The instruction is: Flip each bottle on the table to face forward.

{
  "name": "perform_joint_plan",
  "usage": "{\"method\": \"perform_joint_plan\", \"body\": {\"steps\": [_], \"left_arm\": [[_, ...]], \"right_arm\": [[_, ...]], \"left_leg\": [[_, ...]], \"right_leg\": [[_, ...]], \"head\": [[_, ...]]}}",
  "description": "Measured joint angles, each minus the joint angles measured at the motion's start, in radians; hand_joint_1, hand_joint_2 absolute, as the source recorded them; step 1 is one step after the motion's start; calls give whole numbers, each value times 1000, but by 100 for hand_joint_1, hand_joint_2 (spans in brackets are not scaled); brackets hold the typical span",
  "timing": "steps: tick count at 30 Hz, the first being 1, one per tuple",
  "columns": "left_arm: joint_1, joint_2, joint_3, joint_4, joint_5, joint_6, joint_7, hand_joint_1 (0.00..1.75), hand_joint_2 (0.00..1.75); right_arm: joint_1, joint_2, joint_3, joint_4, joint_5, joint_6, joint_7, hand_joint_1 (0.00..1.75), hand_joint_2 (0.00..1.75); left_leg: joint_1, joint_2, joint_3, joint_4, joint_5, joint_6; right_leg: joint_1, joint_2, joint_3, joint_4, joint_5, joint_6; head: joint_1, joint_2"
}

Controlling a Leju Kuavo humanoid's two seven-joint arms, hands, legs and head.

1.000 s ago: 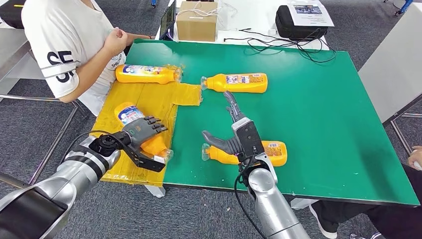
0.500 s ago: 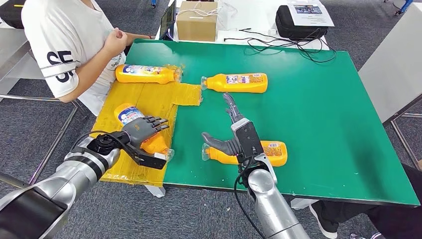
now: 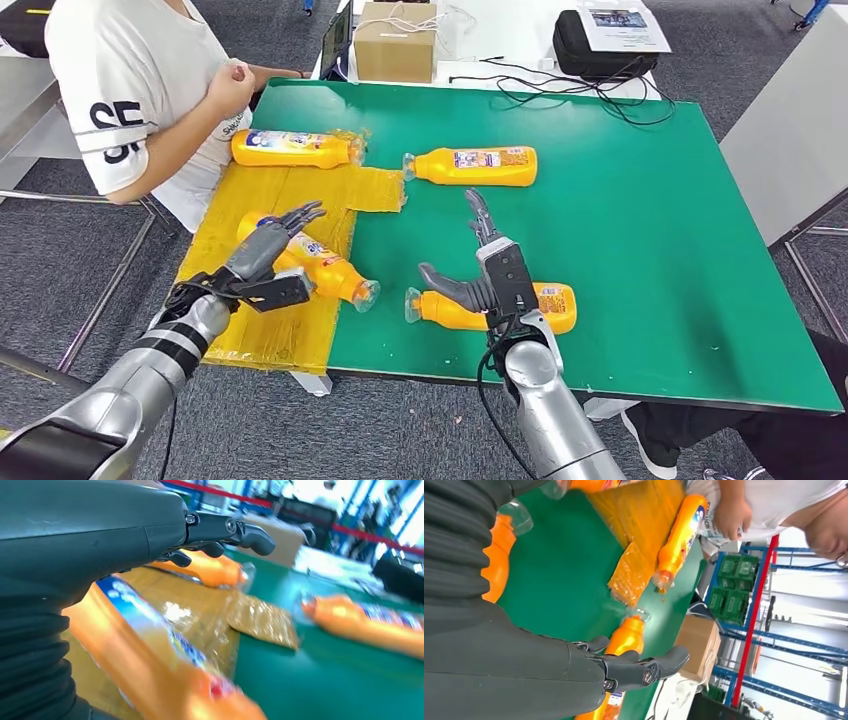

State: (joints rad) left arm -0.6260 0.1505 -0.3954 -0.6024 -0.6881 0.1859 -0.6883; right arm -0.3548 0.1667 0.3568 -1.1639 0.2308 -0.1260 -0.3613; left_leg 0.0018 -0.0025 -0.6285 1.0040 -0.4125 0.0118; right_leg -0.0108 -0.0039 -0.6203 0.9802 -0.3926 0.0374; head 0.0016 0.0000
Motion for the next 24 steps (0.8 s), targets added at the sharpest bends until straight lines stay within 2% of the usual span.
{"method": "perform_joint_plan", "body": {"steps": [7,11,14,15,18,20,24], "left_arm": [[50,7,93,-79,21,-11,-5,0,175],[84,8,149,-126,118,-39,-9,0,175],[130,14,204,-180,205,-65,-10,0,175],[146,17,221,-198,233,-76,-10,0,175],[189,20,269,-249,321,-127,-10,0,175],[218,11,305,-289,379,-178,-7,0,175],[276,-40,390,-365,452,-285,22,0,175]], "right_arm": [[2,-1,-7,0,0,-1,0,0,175],[4,-2,-8,1,6,-10,0,0,175],[9,-3,-8,5,25,-13,3,0,44],[10,-4,-8,6,35,-14,6,0,44],[12,-10,-6,9,80,-18,36,0,175],[14,-14,-2,13,126,-23,73,0,175],[26,-24,8,28,204,-31,129,0,175]], "left_leg": [[0,0,0,0,0,0],[0,0,0,0,0,0],[0,0,0,0,0,0],[0,0,0,0,0,0],[0,0,0,0,0,0],[0,0,0,0,0,0],[0,-1,-1,0,0,0]], "right_leg": [[0,0,0,0,0,0],[0,0,0,0,0,0],[0,0,0,0,0,0],[0,0,0,0,0,0],[0,0,-1,0,0,0],[0,0,-1,0,0,0],[0,0,0,-1,0,0]], "head": [[0,0],[0,0],[0,0],[0,0],[0,0],[0,0],[0,0]]}}
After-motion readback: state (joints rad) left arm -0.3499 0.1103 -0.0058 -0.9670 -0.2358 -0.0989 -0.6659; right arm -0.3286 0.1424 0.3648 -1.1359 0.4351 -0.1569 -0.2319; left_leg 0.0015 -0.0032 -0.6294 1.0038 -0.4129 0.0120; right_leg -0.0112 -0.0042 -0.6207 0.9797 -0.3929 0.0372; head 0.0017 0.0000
